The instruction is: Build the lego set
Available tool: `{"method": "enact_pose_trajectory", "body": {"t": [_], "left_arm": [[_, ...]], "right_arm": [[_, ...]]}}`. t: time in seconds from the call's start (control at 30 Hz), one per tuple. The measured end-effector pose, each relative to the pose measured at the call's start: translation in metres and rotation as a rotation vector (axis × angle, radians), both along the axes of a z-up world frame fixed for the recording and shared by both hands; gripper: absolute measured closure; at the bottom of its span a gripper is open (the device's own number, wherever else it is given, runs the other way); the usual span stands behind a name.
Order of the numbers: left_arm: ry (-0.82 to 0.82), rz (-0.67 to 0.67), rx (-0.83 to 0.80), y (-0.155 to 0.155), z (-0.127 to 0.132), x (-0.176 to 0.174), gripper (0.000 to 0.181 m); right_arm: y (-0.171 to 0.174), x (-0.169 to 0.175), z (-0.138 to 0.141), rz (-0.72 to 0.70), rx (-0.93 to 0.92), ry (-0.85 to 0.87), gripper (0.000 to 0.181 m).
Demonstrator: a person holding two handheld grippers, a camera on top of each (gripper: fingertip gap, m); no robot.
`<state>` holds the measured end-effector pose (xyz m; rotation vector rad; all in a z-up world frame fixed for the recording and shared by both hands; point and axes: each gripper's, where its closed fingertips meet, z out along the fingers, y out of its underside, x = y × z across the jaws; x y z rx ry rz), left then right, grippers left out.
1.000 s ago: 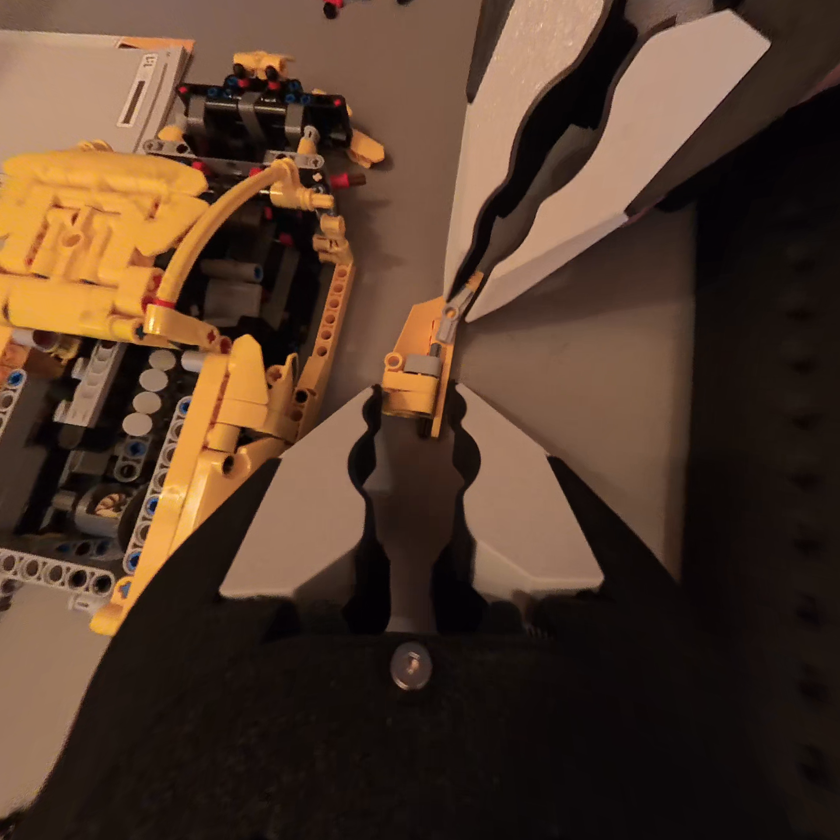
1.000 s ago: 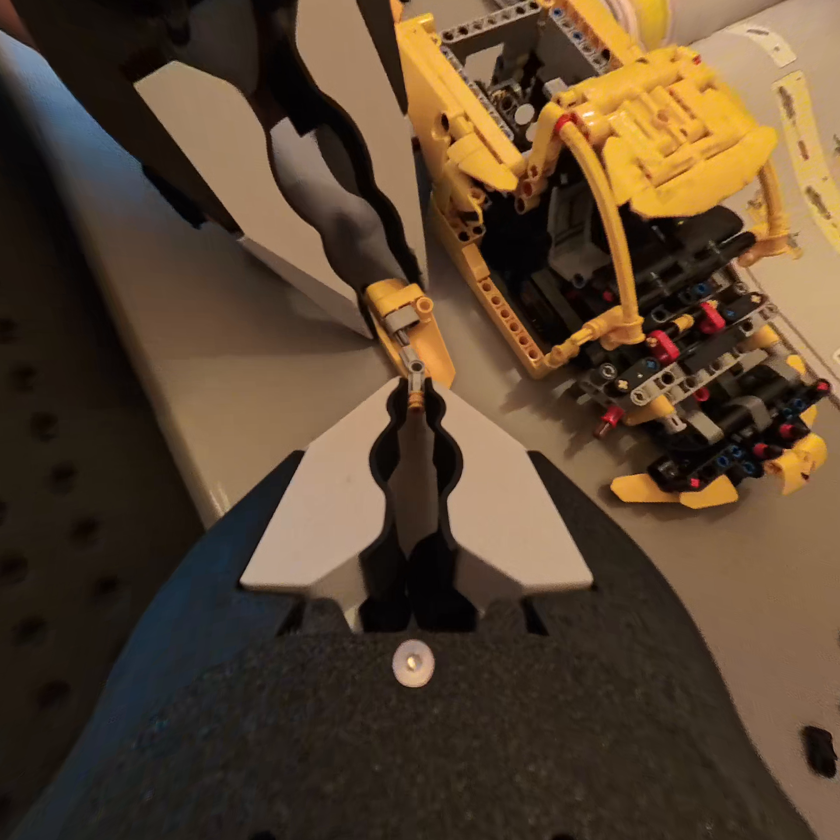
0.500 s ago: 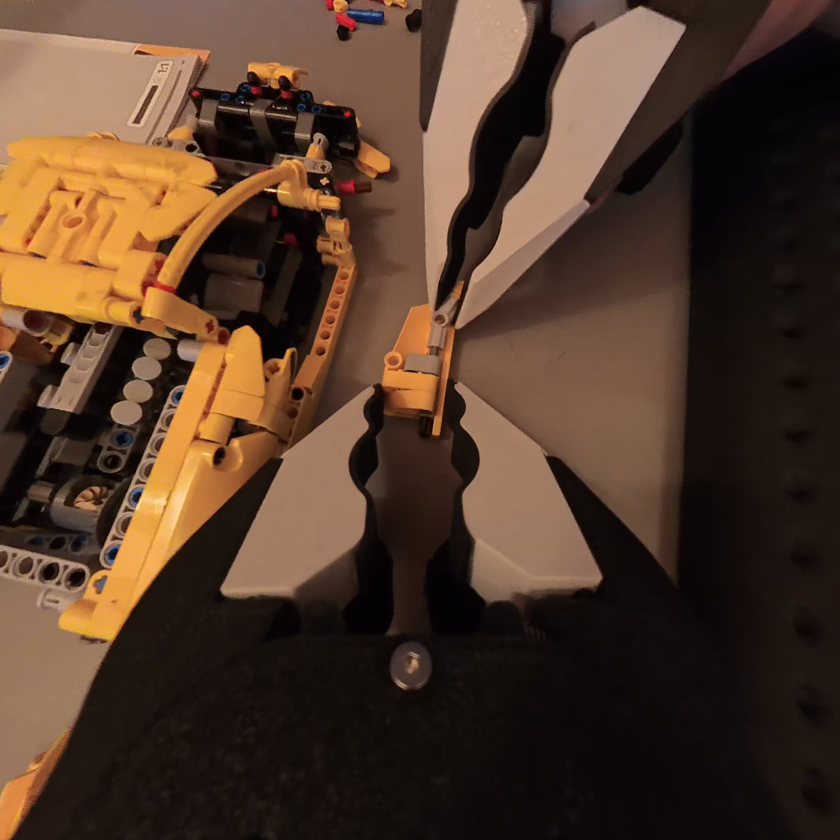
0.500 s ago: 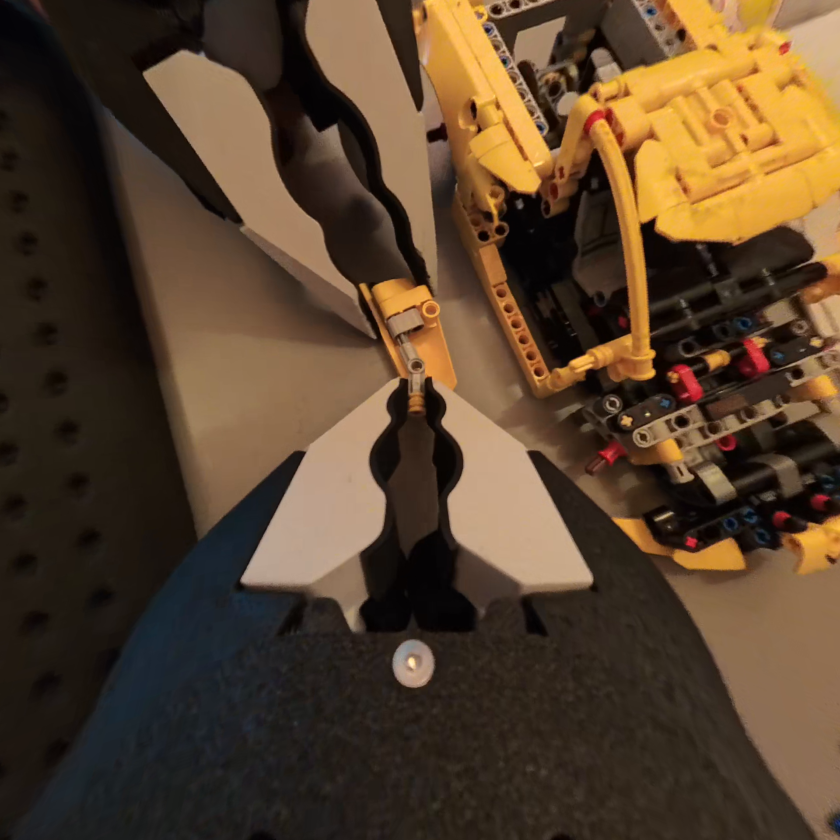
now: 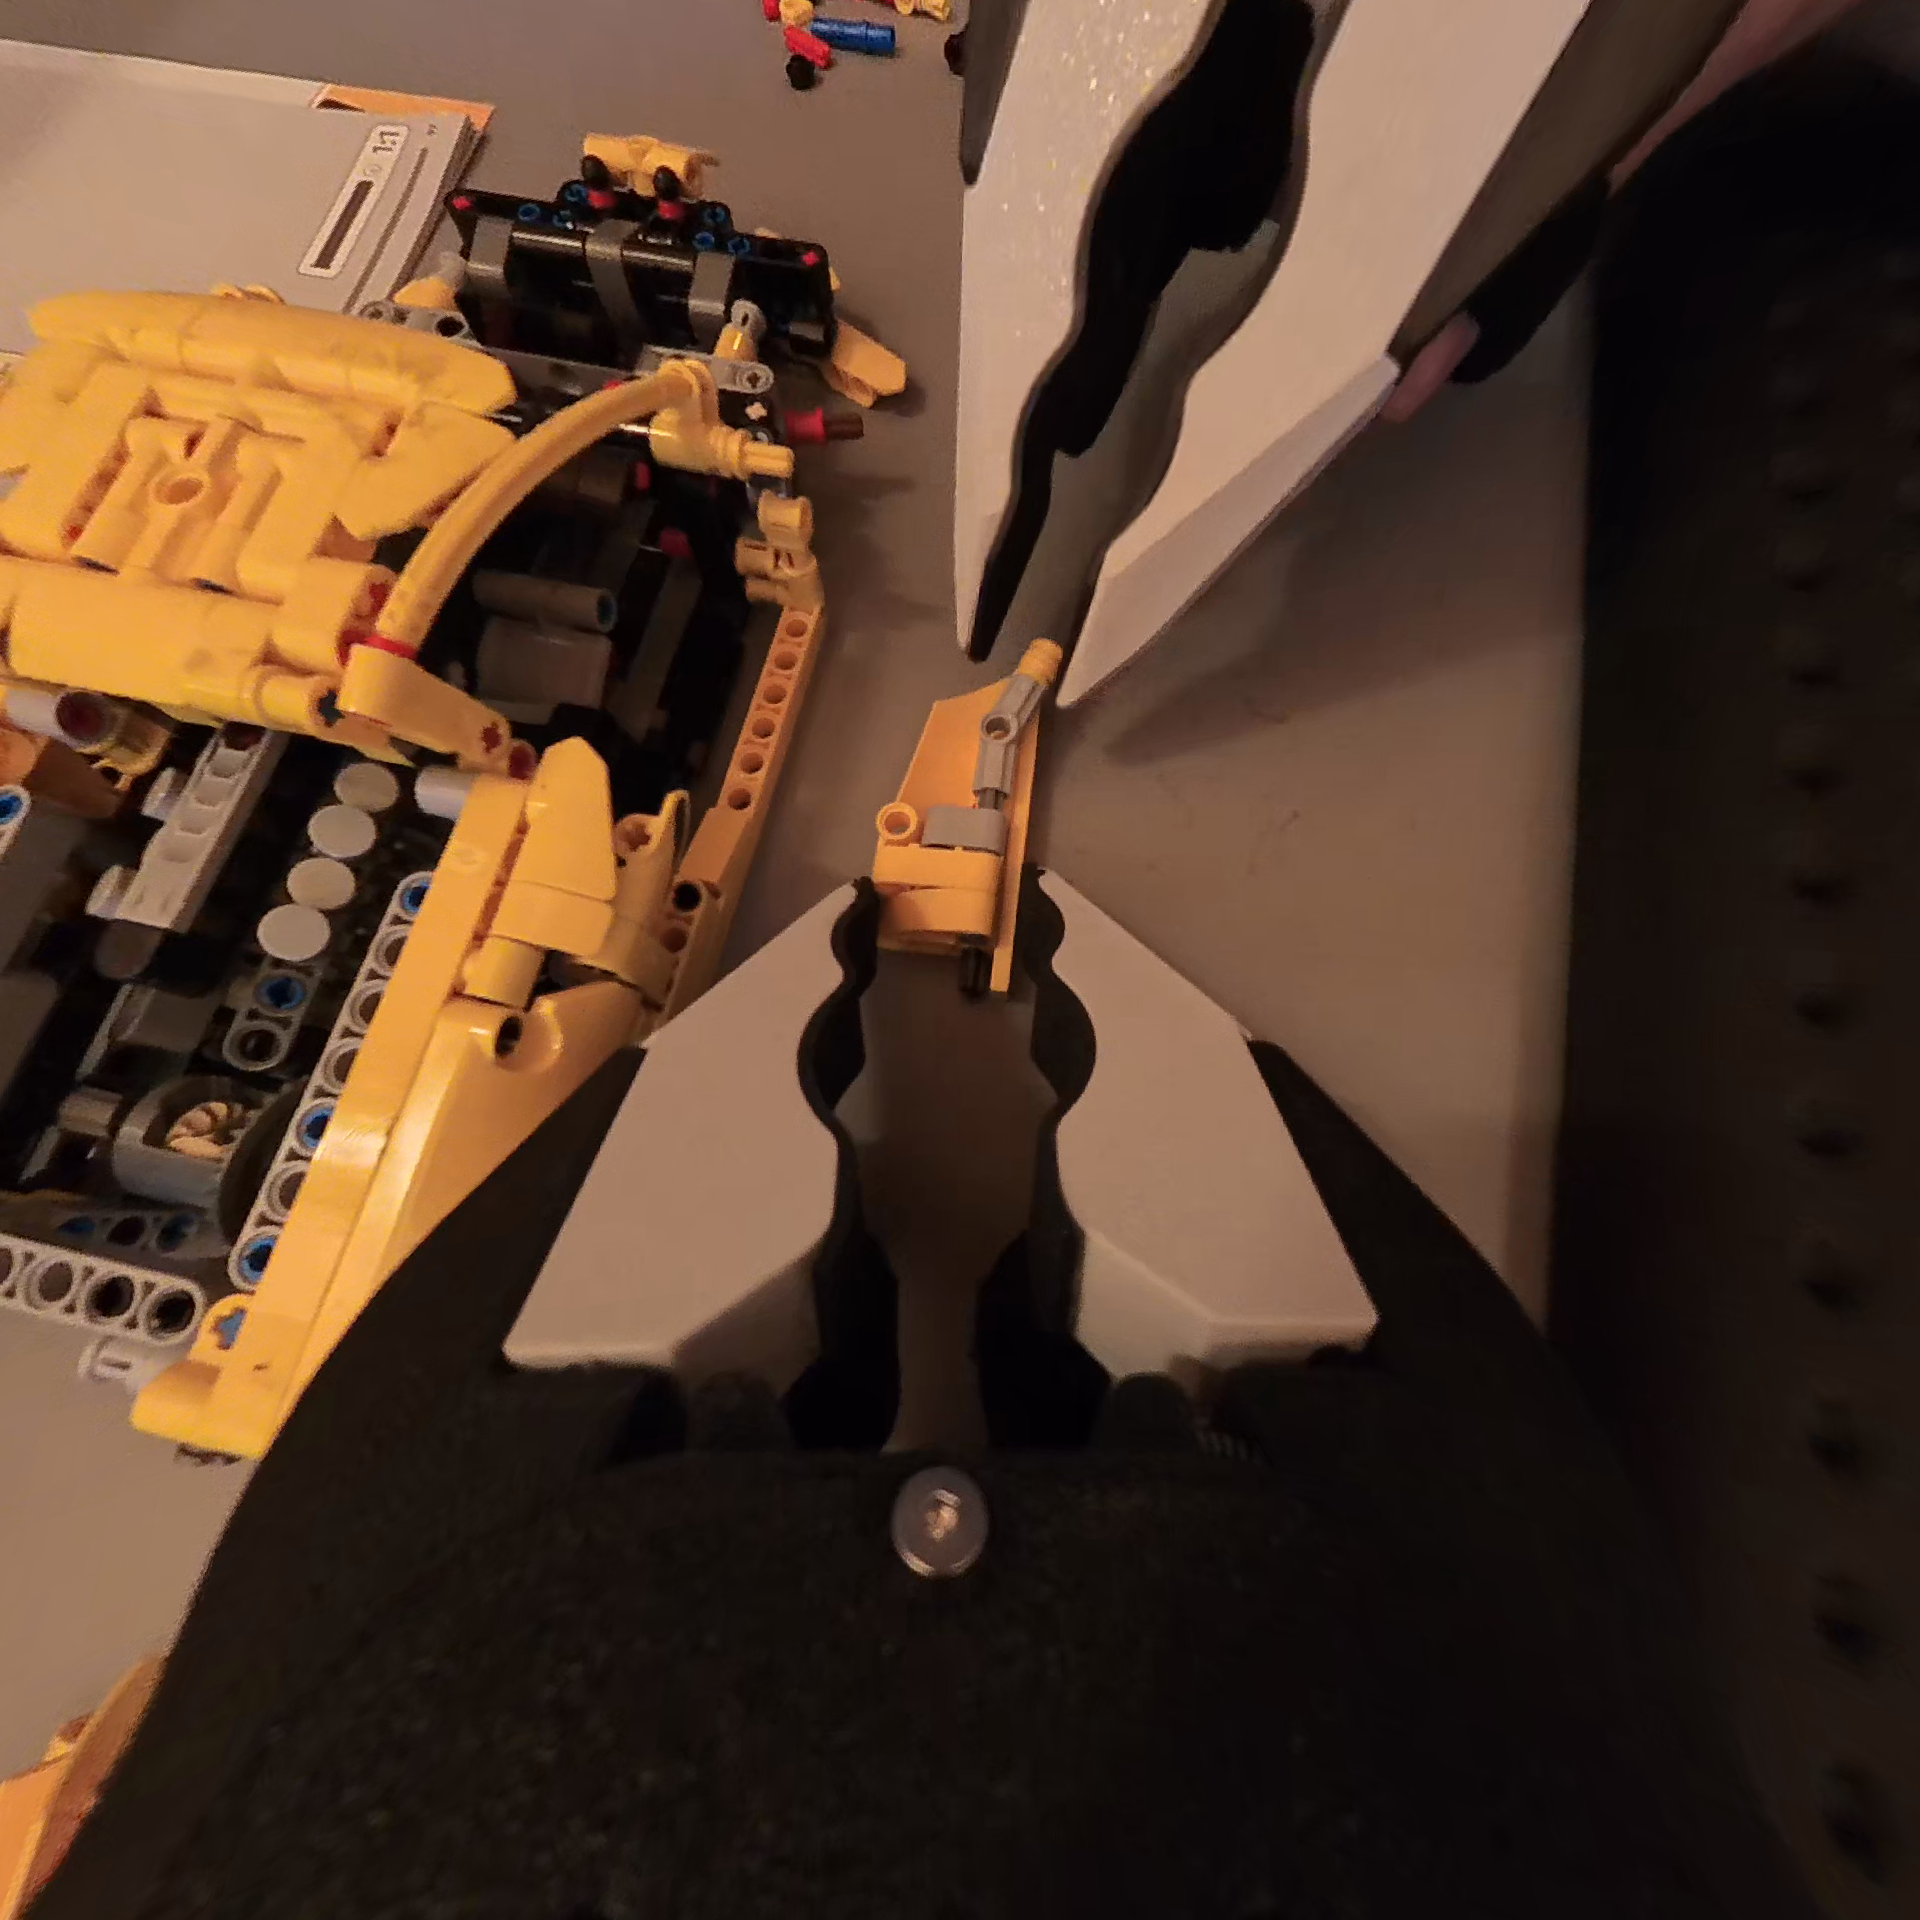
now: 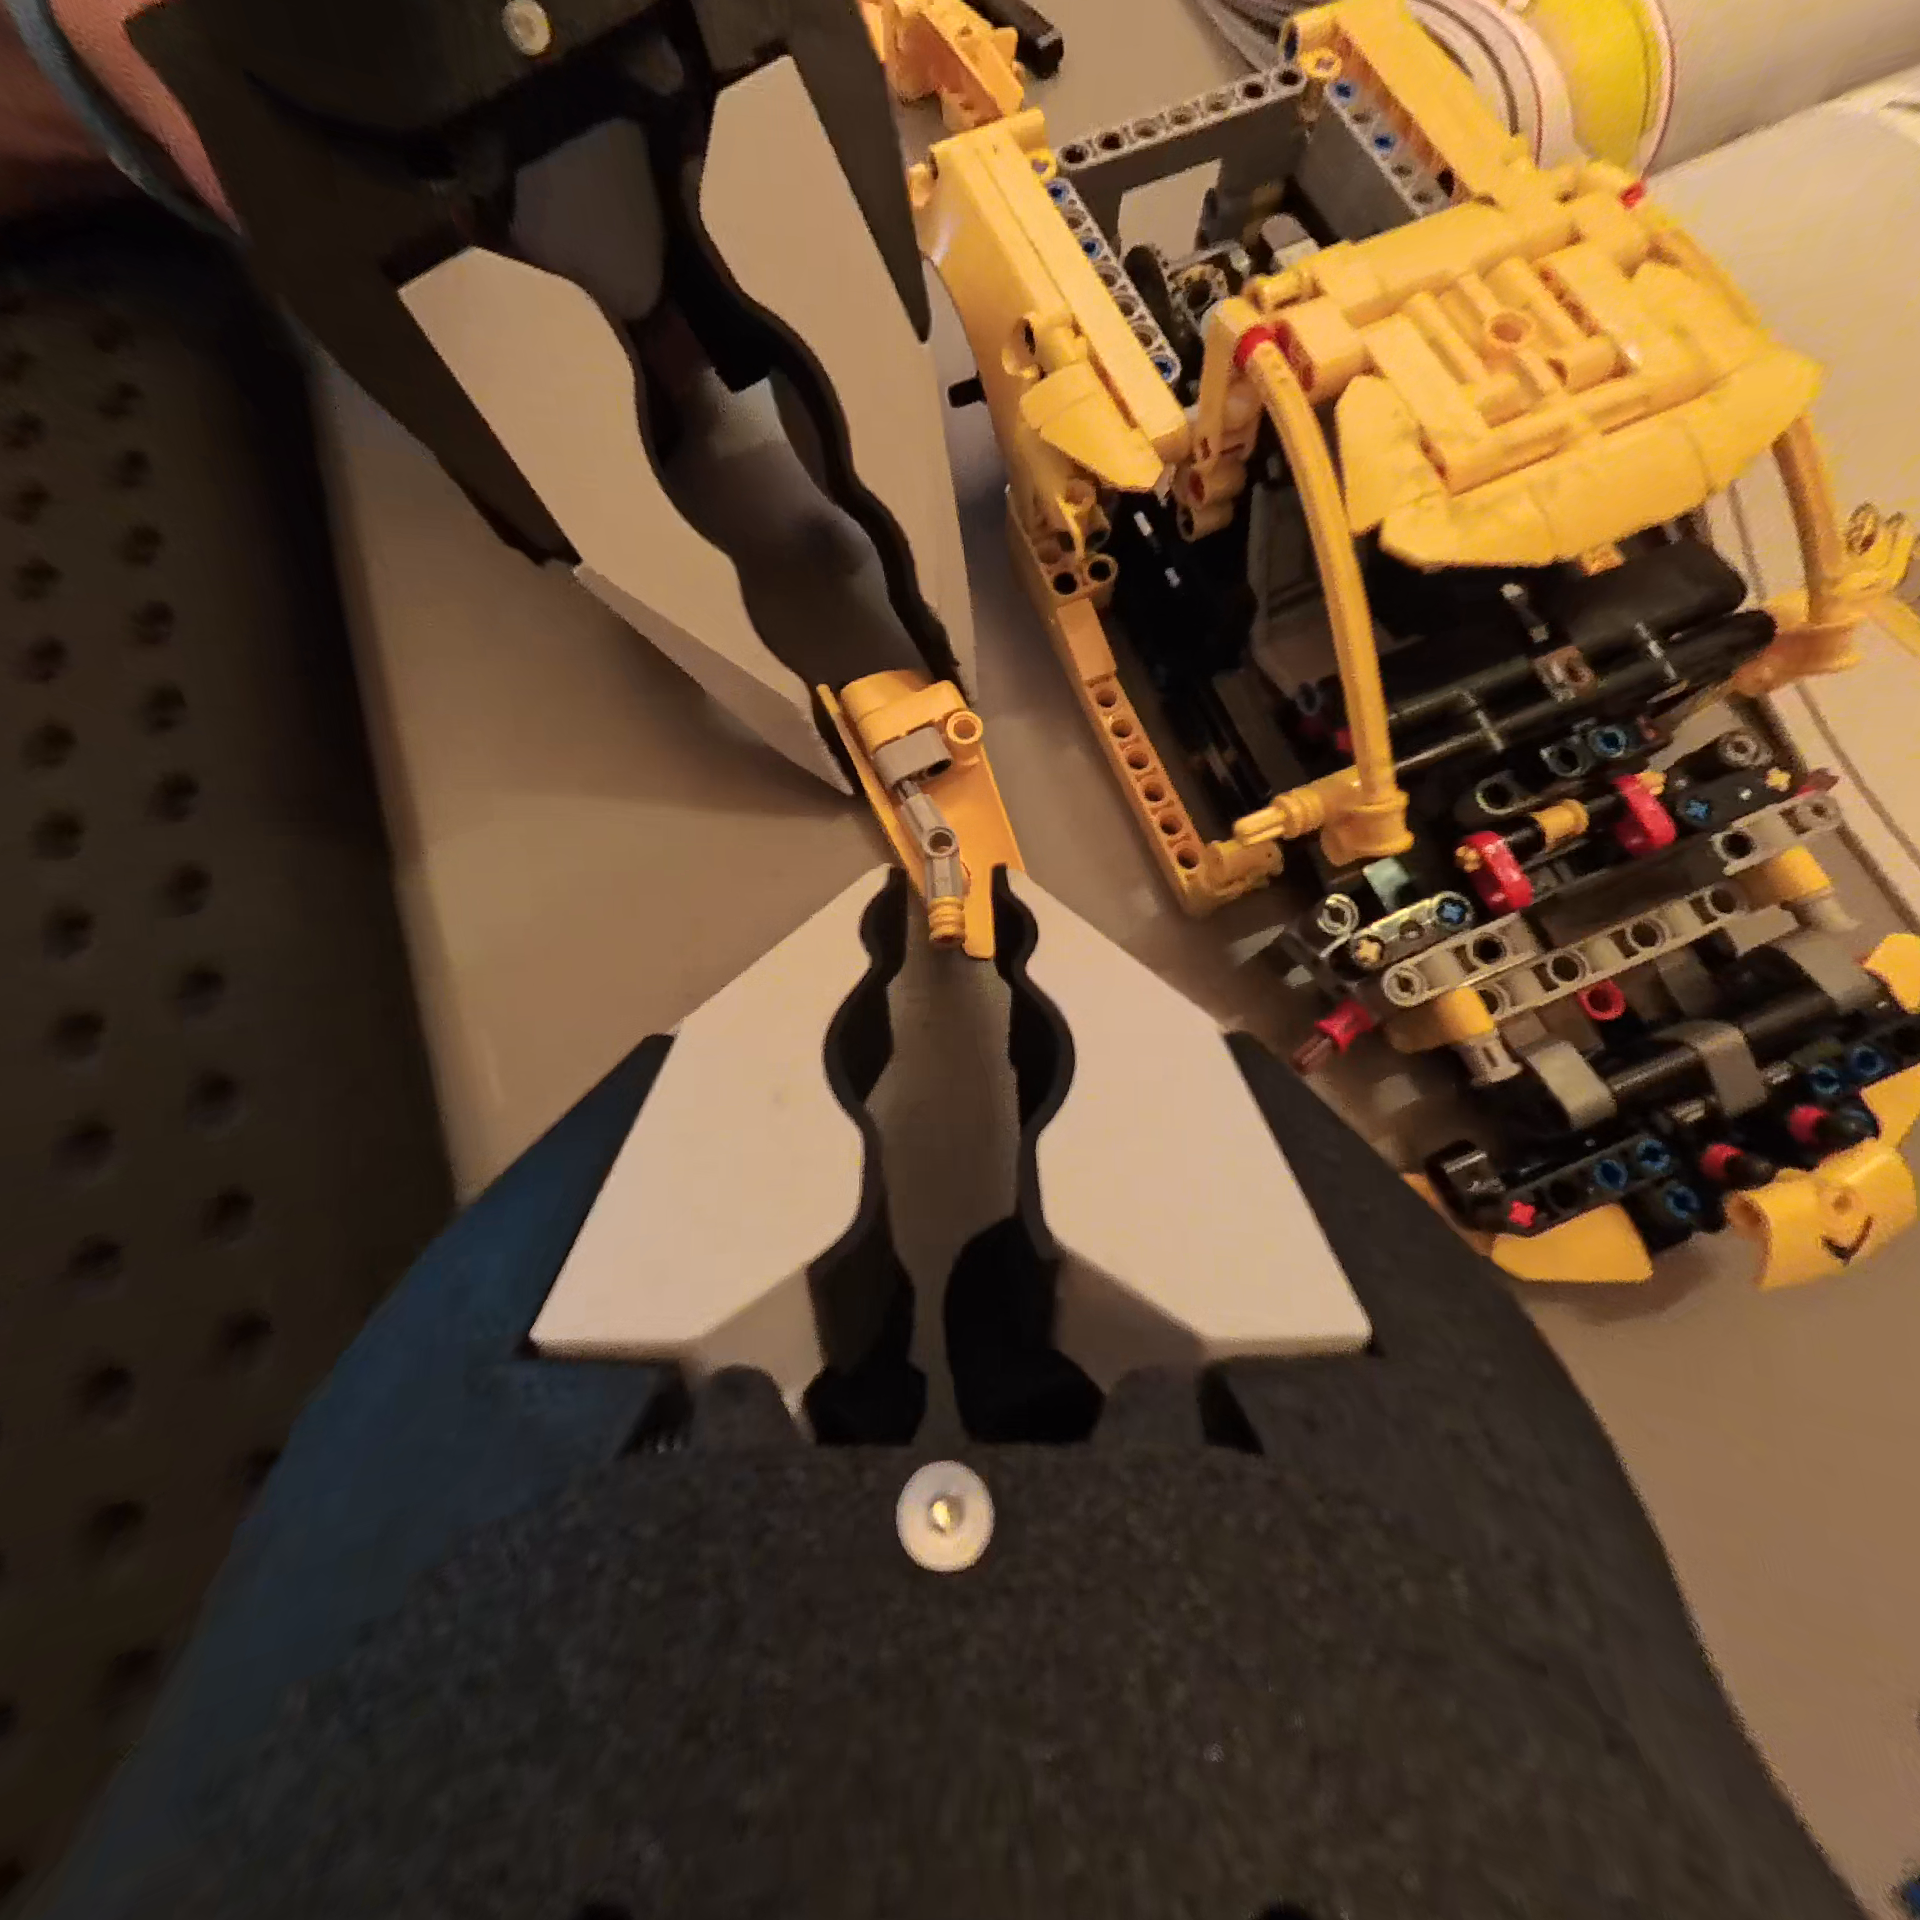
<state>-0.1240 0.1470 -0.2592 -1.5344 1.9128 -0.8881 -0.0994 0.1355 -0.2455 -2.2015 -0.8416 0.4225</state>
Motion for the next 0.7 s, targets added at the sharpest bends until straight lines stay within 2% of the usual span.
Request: {"method": "enact_pose_trajectory", "body": {"t": [0.1, 0.17, 0.7], "left_arm": [[0.001, -0.002, -0.004, 0.000, 0.000, 0.000, 0.154], [0.000, -0.005, 0.002, -0.001, 0.000, 0.000, 0.154], [0.000, 0.005, 0.019, -0.001, 0.000, 0.001, 0.155]], "right_arm": [[0.002, -0.005, -0.003, 0.032, 0.018, -0.021, 0.168], [0.003, -0.007, -0.005, 0.042, 0.017, -0.028, 0.176], [0.006, -0.012, -0.007, 0.030, 0.006, -0.010, 0.177]]}}
